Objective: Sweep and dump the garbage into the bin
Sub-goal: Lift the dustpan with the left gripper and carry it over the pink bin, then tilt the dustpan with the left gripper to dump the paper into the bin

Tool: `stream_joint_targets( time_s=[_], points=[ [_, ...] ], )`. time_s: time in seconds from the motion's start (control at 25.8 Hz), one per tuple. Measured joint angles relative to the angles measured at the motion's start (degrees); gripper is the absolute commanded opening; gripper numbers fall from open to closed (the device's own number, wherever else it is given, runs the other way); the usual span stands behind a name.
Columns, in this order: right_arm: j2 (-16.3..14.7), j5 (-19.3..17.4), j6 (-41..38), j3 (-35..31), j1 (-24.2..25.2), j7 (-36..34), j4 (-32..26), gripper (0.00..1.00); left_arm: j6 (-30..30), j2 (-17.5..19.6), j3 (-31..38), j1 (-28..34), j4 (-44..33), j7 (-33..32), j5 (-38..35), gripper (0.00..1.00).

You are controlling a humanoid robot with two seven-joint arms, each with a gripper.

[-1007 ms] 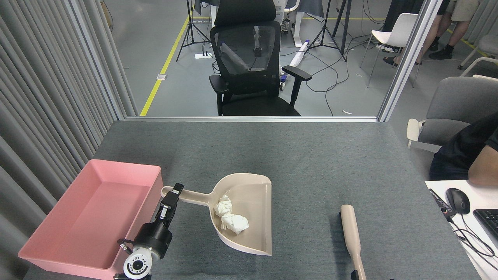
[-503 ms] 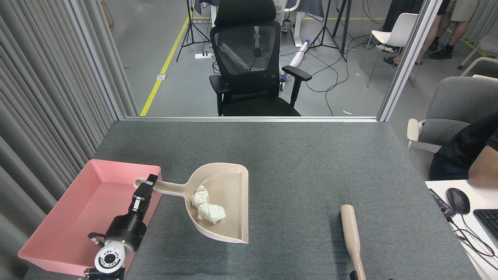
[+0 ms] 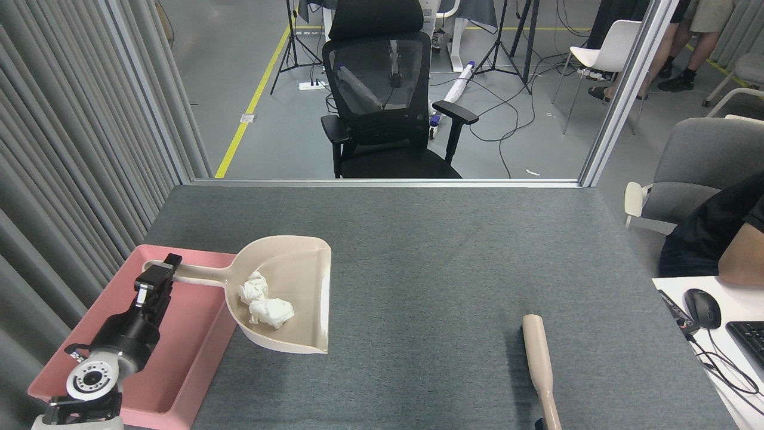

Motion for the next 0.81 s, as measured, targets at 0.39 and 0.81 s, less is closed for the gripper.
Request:
stream_joint_targets(
  time_s=[0.39,0.81],
  points=[
    [0.03,0.02,-0.75,0.07,-0.03,-0.01,0.02,0.99,0.95,12.34,2.5,-4.81,10.17,-2.31,8.49,0.0],
    [0.03,0.02,-1.22,0.13,-0.15,-0.04,0.07,0.99,-4.76,18.38,4.24,-11.46,26.4,-3.89,9.49,0.0]
  ],
)
